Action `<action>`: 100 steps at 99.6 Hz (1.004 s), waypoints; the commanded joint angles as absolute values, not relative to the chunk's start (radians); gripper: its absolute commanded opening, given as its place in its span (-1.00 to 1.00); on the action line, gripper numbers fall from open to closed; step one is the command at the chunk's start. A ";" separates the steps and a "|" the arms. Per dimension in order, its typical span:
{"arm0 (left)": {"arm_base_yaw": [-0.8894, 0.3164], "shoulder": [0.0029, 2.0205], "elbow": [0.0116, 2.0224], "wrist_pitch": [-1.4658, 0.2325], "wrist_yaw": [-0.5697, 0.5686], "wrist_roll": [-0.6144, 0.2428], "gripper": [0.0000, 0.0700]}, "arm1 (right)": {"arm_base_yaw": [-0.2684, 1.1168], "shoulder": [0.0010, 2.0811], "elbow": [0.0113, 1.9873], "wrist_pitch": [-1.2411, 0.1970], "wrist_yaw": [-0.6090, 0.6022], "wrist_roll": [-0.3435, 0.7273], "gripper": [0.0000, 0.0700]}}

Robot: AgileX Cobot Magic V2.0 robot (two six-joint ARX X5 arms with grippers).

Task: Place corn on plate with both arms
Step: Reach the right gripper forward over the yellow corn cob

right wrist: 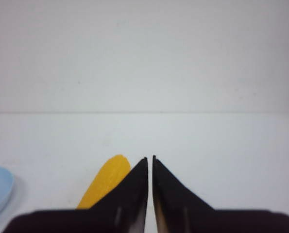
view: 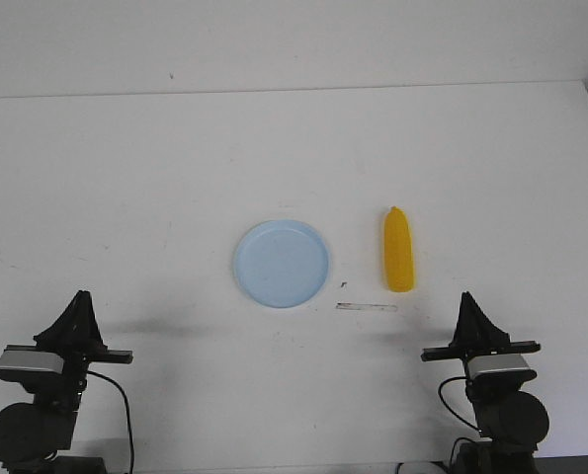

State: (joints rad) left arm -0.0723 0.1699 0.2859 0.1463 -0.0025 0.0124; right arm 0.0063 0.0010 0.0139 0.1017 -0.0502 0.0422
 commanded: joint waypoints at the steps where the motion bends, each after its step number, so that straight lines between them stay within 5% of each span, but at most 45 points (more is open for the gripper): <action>1: -0.072 0.168 0.294 0.158 -0.005 0.022 -0.99 | 0.007 0.001 0.013 0.121 -0.047 0.054 -0.96; 16: -0.072 0.169 0.294 0.157 -0.005 0.022 -0.99 | 0.006 0.001 0.013 0.126 0.053 0.107 -0.97; 42: -0.072 0.168 0.294 0.158 -0.005 0.022 -0.99 | 0.047 0.101 0.138 0.089 0.027 0.095 -0.99; 73: -0.072 0.168 0.294 0.157 -0.005 0.022 -0.99 | 0.091 0.554 0.440 -0.083 0.027 0.069 -0.99; 100: -0.072 0.168 0.294 0.157 -0.005 0.022 -0.99 | 0.136 0.980 0.763 -0.306 0.108 0.189 -0.99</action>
